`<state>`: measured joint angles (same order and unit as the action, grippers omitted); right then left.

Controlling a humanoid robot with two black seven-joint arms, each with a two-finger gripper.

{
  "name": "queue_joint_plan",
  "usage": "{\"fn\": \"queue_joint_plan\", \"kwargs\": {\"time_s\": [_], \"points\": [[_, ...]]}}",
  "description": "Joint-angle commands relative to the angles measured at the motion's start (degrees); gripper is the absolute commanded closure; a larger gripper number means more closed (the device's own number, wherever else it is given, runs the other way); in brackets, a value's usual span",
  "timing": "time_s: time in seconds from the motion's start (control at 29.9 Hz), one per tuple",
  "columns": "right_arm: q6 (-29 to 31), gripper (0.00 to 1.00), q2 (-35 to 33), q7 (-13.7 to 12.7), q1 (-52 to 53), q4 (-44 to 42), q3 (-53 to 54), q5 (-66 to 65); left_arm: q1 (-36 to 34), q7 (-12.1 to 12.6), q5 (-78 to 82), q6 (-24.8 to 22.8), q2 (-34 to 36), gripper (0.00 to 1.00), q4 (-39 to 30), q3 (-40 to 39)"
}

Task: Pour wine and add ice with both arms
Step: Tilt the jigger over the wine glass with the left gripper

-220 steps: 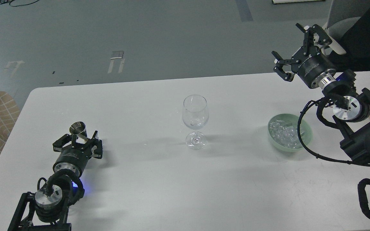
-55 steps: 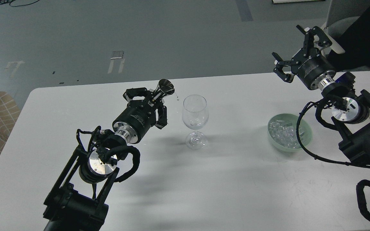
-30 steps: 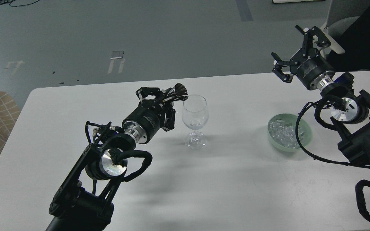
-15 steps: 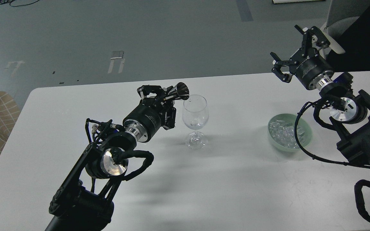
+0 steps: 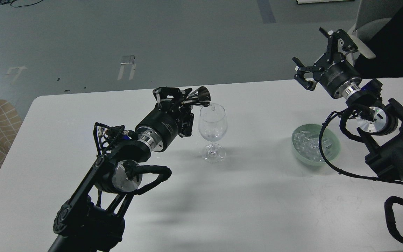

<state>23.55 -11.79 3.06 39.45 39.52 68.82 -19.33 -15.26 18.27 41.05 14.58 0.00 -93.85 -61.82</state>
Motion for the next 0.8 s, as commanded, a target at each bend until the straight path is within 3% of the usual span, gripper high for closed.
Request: {"fn": "queue_joint_plan", "kwargs": {"time_s": [0.0, 0.77], "points": [[0.0, 0.00, 0.0, 0.0, 0.0, 0.0, 0.0, 0.0, 0.0, -0.1, 0.9, -0.1, 0.0, 0.99, 0.2, 0.0], [0.0, 0.00, 0.0, 0.0, 0.0, 0.0, 0.0, 0.0, -0.5, -0.3, 8.9, -0.6, 0.0, 0.98, 0.5, 0.1]]}}
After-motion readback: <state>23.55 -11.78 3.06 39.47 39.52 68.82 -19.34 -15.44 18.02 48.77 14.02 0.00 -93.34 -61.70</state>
